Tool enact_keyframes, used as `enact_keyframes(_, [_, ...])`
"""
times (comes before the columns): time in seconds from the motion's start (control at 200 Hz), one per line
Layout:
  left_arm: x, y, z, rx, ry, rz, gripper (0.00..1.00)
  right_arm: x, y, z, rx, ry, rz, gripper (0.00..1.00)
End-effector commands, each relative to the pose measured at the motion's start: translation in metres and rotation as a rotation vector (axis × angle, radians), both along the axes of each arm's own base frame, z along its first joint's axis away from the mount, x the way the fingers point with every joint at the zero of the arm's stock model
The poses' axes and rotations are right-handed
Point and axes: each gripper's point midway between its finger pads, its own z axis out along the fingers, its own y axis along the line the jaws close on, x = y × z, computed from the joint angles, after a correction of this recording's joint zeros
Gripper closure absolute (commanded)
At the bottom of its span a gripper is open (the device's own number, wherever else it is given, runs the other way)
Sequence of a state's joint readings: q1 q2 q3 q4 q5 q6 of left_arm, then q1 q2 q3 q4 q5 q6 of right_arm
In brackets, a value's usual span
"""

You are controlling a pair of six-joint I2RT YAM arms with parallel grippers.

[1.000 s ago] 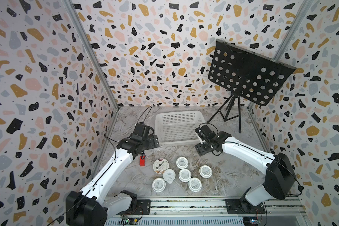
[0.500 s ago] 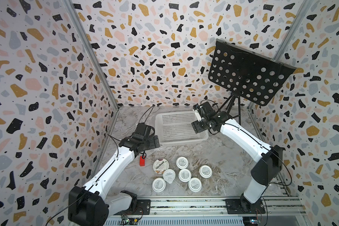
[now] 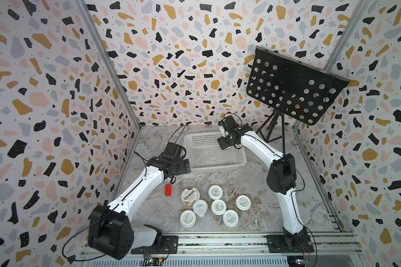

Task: Put the yogurt in the basket
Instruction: Place the yogurt in the basket.

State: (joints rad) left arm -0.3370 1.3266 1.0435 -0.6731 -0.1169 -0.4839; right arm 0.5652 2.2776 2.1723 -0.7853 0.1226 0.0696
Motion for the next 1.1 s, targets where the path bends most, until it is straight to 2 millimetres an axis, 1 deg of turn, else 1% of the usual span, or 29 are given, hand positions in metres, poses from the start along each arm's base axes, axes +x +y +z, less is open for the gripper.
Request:
enact_keyframes(0.0, [0.009, -0.003, 0.01, 0.001, -0.028, -0.011, 0.0, 0.012, -0.004, 0.017, -0.002, -0.041, 0.004, 0.24])
enact_keyframes(0.24, [0.008, -0.004, 0.007, -0.001, -0.018, -0.014, 0.0, 0.025, -0.01, -0.009, -0.055, -0.029, -0.014, 0.24])
enact_keyframes(0.541, [0.005, -0.003, 0.005, 0.002, -0.015, -0.013, 0.0, 0.032, -0.013, -0.028, -0.084, -0.016, -0.022, 0.24])
enact_keyframes(0.681, [0.005, -0.003, 0.005, 0.003, -0.015, -0.013, 0.0, 0.032, -0.015, -0.034, -0.097, -0.01, -0.024, 0.23])
enact_keyframes(0.946, [0.004, -0.002, 0.004, 0.005, -0.015, -0.011, 0.0, 0.033, -0.016, -0.039, -0.105, -0.008, -0.028, 0.22])
enact_keyframes(1.096, [0.004, -0.002, 0.004, 0.006, -0.016, -0.01, 0.0, 0.034, -0.015, -0.041, -0.105, -0.006, -0.026, 0.19])
